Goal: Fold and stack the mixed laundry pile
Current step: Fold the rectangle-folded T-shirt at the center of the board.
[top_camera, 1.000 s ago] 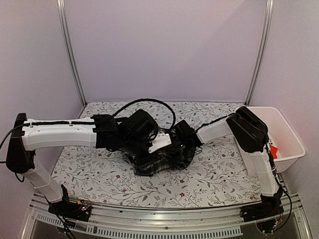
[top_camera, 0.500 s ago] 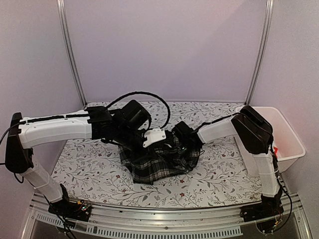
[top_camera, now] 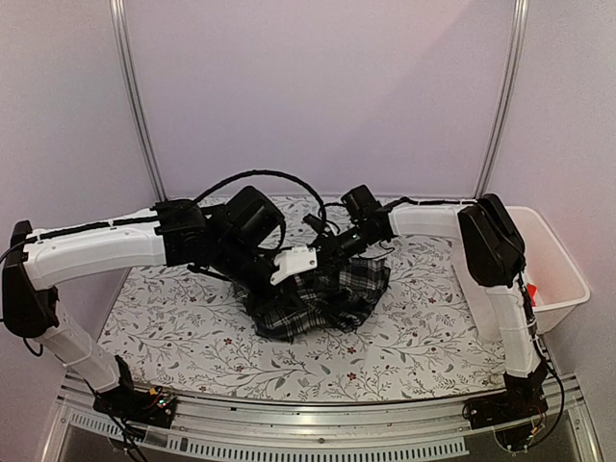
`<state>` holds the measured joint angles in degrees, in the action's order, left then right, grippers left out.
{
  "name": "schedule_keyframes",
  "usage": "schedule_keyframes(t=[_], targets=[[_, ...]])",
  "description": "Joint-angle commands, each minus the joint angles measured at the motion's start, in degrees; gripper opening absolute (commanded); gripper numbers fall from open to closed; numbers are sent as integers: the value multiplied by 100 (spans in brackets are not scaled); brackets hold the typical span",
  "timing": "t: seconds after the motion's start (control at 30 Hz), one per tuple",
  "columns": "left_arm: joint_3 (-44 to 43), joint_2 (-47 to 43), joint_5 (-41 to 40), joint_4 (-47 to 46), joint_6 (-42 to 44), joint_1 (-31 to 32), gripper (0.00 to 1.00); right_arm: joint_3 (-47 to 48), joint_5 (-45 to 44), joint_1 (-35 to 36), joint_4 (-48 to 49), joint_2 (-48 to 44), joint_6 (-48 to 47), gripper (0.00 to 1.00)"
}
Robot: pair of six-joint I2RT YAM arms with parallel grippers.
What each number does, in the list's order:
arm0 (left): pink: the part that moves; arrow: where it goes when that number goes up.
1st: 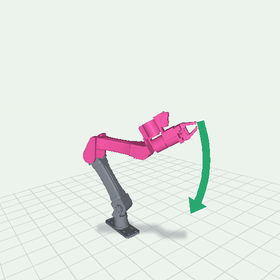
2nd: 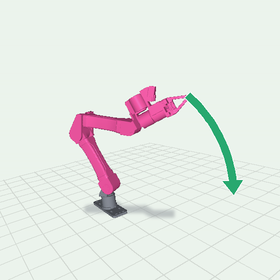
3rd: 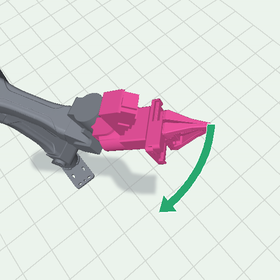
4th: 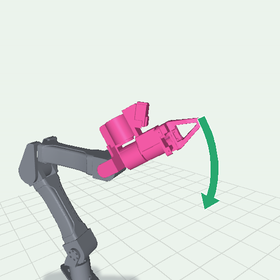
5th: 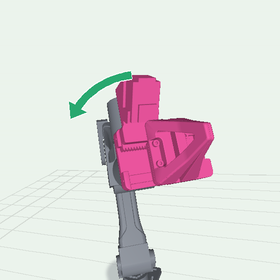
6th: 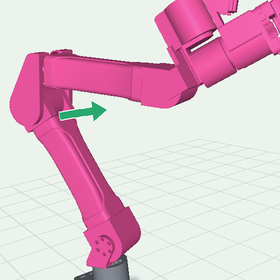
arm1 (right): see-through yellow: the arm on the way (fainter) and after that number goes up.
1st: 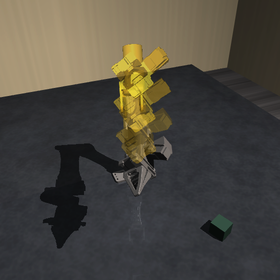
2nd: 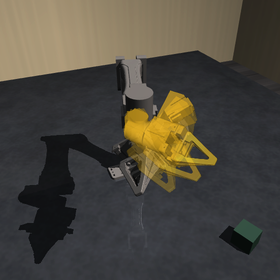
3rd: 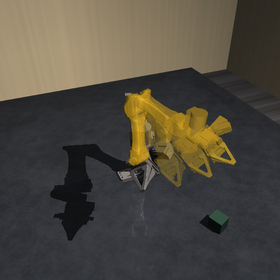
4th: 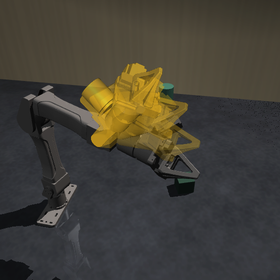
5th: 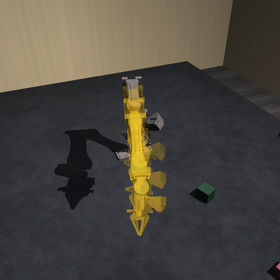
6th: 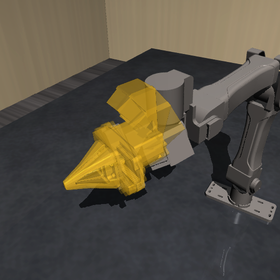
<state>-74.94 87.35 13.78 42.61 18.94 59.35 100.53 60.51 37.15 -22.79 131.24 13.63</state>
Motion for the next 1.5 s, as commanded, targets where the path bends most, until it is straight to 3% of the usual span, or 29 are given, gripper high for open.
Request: schedule_keyframes(t=[0.0, 0.27, 0.43, 0.67, 0.9, 1.27, 1.47], targets=[[-482, 12, 144, -58, 160, 28, 0, -14, -92, 360, -806, 677, -523, 46], [-721, 250, -214, -149, 386, -422, 0, -1618, 216, 1016, -546, 172, -949, 44], [-675, 531, -191, -247, 522, -513, 0, -1818, 100, 1073, -679, -196, -1155, 45], [-363, 668, 75, -317, 526, -506, 4, -1109, -364, 648, -683, -493, -740, 54], [-314, 977, 171, -405, 642, -638, 5, -695, -294, 90, -386, -789, -251, 59], [-875, 2049, 726, -693, 878, -1498, 12, -1766, -279, -587, 591, -1555, 659, 64], [-1615, 2925, 396, -599, 776, -1737, 29, -2534, -646, -795, 880, -2290, 994, 68]])
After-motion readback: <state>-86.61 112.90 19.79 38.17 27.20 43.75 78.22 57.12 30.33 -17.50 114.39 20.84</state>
